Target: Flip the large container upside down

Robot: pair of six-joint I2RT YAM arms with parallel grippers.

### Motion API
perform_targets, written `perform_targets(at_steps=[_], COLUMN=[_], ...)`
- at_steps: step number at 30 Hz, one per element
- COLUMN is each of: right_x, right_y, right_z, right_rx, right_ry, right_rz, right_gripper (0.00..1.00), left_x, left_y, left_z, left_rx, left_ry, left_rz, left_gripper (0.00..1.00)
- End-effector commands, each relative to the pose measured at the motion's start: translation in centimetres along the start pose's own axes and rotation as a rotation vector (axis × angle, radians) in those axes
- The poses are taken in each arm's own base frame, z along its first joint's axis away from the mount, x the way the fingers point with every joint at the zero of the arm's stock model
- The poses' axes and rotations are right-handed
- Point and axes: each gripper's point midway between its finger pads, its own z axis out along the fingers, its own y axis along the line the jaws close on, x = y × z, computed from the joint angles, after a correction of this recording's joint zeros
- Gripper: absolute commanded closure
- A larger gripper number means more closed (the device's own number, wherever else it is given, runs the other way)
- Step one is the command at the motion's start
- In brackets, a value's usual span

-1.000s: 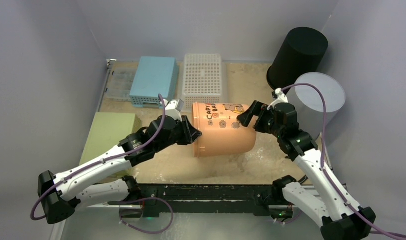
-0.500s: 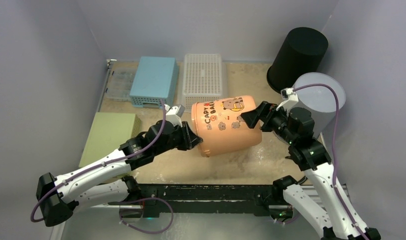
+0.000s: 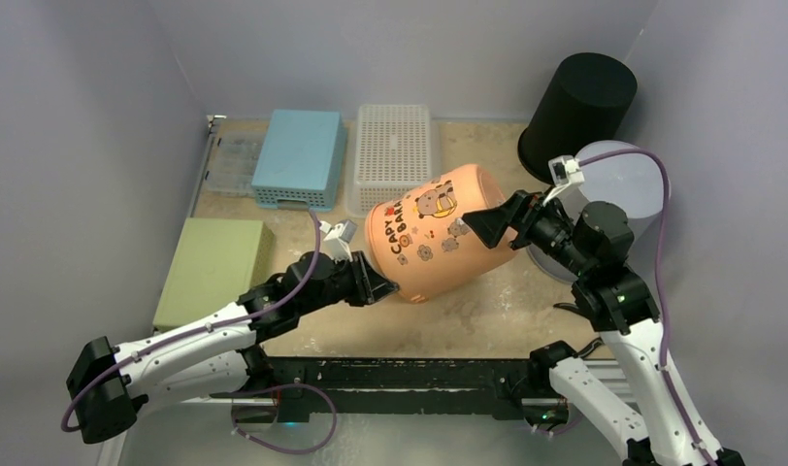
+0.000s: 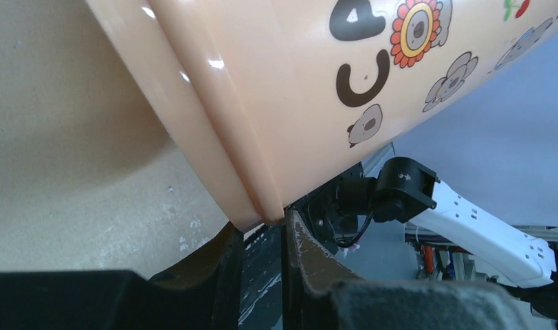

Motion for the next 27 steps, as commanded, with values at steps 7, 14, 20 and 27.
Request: perform_targets(at_steps=[7, 14, 20, 27], right_x=[1.3, 1.1, 1.3, 2.3], right_y=[4.8, 5.1, 5.5, 4.7], right_z=[-0.3, -0.3, -0.3, 0.1], right_rx=[-0.247, -0.255, -0.288, -0.267], right_ry=[0.132, 0.138, 0.166, 0.199], right_rz=[-0.002, -0.016, -0.015, -0.005], right_gripper=[0.01, 0.01, 0.01, 0.01], left_x=[-0.3, 1.0, 1.4, 2.1], left_y=[-4.8, -5.0, -5.6, -4.9], left_z=[0.4, 1.0, 1.3, 1.7], left_rx=[0.218, 0.213, 0.22, 0.19], left_ry=[-0.061, -0.032, -0.038, -0.035], left_rz=[-0.043, -0.032, -0.027, -0.027], left_gripper=[0.87, 0.87, 0.87, 0.87])
